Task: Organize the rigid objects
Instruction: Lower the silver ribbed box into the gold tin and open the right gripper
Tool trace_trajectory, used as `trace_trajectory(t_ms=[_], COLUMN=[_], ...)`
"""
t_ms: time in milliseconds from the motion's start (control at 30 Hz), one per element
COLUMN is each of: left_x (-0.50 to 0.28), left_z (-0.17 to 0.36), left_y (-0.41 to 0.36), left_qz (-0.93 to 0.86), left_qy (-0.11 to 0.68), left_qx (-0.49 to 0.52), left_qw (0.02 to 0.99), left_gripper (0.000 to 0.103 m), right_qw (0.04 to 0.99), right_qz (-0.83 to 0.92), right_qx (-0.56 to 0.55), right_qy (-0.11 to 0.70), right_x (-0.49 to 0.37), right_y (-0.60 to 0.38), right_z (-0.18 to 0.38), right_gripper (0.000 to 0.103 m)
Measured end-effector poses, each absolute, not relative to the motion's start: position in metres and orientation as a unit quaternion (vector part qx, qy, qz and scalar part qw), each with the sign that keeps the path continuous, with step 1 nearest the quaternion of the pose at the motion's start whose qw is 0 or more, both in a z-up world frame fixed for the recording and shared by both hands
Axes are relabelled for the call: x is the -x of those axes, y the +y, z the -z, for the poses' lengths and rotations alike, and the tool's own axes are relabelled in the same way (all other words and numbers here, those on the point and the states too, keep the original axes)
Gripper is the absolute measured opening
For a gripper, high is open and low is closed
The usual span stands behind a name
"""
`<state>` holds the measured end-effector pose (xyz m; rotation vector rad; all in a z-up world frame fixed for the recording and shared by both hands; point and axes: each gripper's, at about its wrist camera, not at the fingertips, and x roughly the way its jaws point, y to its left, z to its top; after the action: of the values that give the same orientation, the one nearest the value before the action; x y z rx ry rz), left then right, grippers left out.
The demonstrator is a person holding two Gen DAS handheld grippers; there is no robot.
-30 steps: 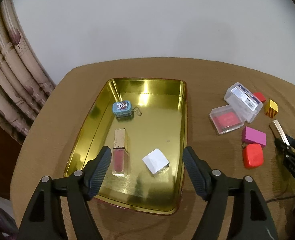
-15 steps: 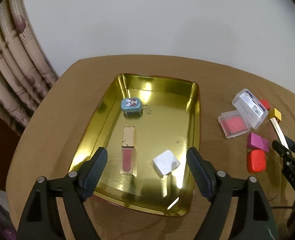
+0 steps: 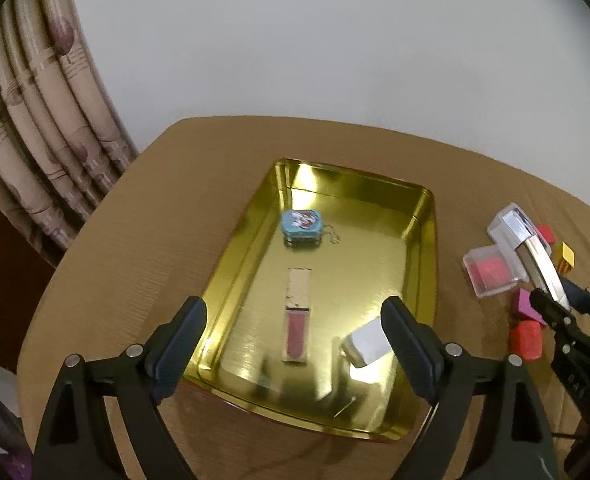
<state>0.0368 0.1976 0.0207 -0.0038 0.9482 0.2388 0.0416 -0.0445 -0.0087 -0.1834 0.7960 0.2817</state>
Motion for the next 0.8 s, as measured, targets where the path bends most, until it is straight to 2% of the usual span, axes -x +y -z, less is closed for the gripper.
trace_trajectory(t_ms=[400, 800], left_x=[-0.033, -0.033], left_z=[-0.031, -0.038], left_y=[0.236, 0.28], left_qz=[-0.147, -0.197], left_qy=[0.443, 0.438], left_qx=[0.033, 0.061], left_qw=[0.884, 0.875], left_gripper=[0.088, 0.088], right_qw=[0.899, 0.871], right_qz=[-0.212, -0.228], right_qx=[0.094, 0.097], right_qy=[0.372, 0.424], right_x=[-0.063, -0.107], right_y=[0.043, 0.104], right_z=[-0.012, 0.027], right_gripper=[0.03, 0.03])
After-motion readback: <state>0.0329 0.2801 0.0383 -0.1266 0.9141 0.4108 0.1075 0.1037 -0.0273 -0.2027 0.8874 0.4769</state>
